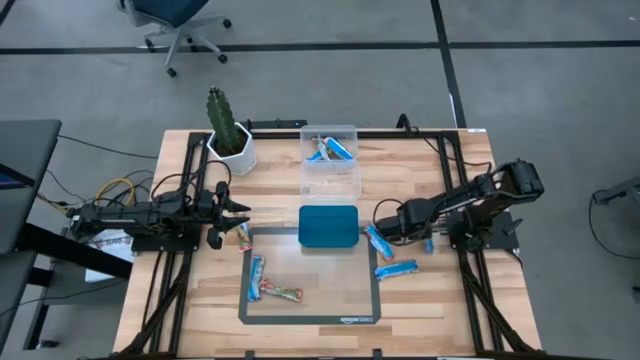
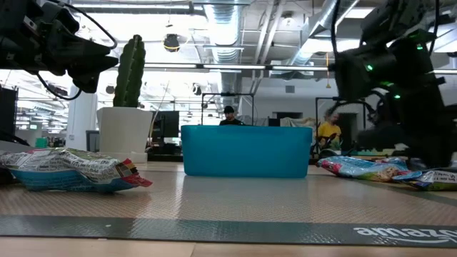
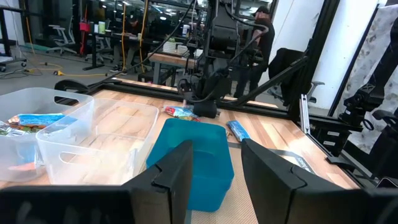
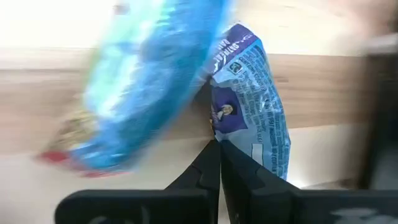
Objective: Pick and place Granola Bars by type
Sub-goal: Put the blue granola bar into the bottom transparent bin
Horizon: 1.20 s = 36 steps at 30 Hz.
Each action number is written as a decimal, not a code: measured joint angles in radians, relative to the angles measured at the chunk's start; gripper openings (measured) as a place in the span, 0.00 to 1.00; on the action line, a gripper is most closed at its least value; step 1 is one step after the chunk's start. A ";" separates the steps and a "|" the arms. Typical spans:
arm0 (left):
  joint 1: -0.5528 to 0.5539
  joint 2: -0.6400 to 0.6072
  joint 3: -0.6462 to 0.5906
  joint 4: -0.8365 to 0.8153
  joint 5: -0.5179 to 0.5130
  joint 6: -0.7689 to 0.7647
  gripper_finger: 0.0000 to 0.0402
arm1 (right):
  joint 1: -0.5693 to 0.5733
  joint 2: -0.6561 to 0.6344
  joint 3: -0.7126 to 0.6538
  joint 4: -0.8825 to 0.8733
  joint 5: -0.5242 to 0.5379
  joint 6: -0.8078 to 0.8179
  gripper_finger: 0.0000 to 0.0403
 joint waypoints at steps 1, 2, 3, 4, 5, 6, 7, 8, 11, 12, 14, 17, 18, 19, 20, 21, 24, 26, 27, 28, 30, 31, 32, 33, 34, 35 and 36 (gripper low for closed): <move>0.000 0.000 0.000 0.000 0.000 0.000 0.32 | -0.001 0.000 0.009 0.015 0.003 0.000 0.00; 0.000 0.000 0.000 0.000 0.000 0.000 0.32 | -0.003 0.000 0.018 0.030 0.006 0.000 0.00; 0.000 0.000 0.000 0.000 0.000 0.000 0.32 | -0.006 0.000 0.025 0.041 0.010 0.000 0.00; 0.000 0.000 0.000 0.000 0.000 0.000 0.32 | -0.007 0.001 0.033 0.050 0.015 -0.001 0.00; 0.000 0.000 0.000 0.000 0.000 0.000 0.32 | -0.007 0.001 0.040 0.055 0.022 -0.003 0.00; 0.000 0.000 0.000 0.000 0.000 0.000 0.32 | -0.008 0.001 0.046 0.055 0.027 -0.007 0.00; 0.000 0.000 0.000 0.000 0.000 0.000 0.32 | -0.012 0.001 0.049 0.052 0.028 -0.008 0.00; 0.000 0.000 0.000 0.000 0.000 0.000 0.32 | -0.014 0.001 0.049 0.047 0.028 -0.008 0.00; 0.000 0.000 0.000 0.000 0.000 0.000 0.32 | -0.014 0.001 0.050 0.043 0.025 -0.008 0.00; 0.000 0.000 0.000 0.000 0.000 0.000 0.32 | -0.014 0.002 0.054 0.041 0.024 -0.008 0.00; 0.000 0.000 0.000 0.000 0.000 0.000 0.32 | -0.014 0.002 0.063 0.042 0.024 -0.008 0.00; 0.000 0.000 0.000 0.000 0.000 0.000 0.32 | -0.014 0.002 0.071 0.045 0.024 -0.009 0.00; 0.000 0.000 0.000 0.000 0.000 0.000 0.32 | -0.014 0.002 0.071 0.045 0.024 -0.009 0.01; 0.000 0.000 0.000 0.000 0.000 0.000 0.32 | -0.014 0.002 0.071 0.045 0.024 -0.014 0.01; 0.000 0.000 0.000 0.000 0.000 0.000 0.32 | -0.014 0.002 0.071 0.045 0.023 -0.027 0.03; 0.000 0.000 0.000 0.000 0.000 0.000 0.32 | -0.014 0.002 0.071 0.045 0.019 -0.038 0.04; 0.000 0.000 0.000 0.000 0.000 0.000 0.32 | -0.014 0.002 0.074 0.045 0.005 -0.061 0.11; 0.000 0.000 0.000 0.000 0.000 0.000 0.32 | -0.014 0.002 0.079 0.045 0.005 -0.062 0.17; 0.000 0.000 0.000 0.000 0.000 0.000 0.32 | -0.014 0.002 0.081 0.044 0.004 -0.063 0.20; 0.000 0.000 0.000 0.000 0.000 0.000 0.32 | -0.014 0.002 0.082 0.043 0.004 -0.069 0.23; 0.000 0.000 0.000 0.000 0.000 0.000 0.32 | -0.014 0.002 0.087 0.037 0.004 -0.081 0.29; 0.000 0.000 0.000 0.000 0.000 0.000 0.32 | -0.014 0.002 0.092 0.027 0.004 -0.081 0.32; 0.000 0.000 0.000 0.000 0.000 0.000 0.32 | -0.014 0.002 0.097 0.013 0.004 -0.080 0.34; 0.000 0.000 0.000 0.000 0.000 0.000 0.32 | -0.014 0.002 0.104 -0.007 0.004 -0.081 0.37; 0.000 0.000 0.000 0.000 0.000 0.000 0.32 | -0.014 0.002 0.111 -0.032 0.005 -0.084 0.39; 0.000 0.000 0.000 0.000 0.000 0.000 0.32 | -0.014 0.002 0.120 -0.057 0.007 -0.087 0.41; 0.000 0.000 0.000 0.000 0.000 0.000 0.32 | -0.014 0.001 0.128 -0.083 0.009 -0.087 0.43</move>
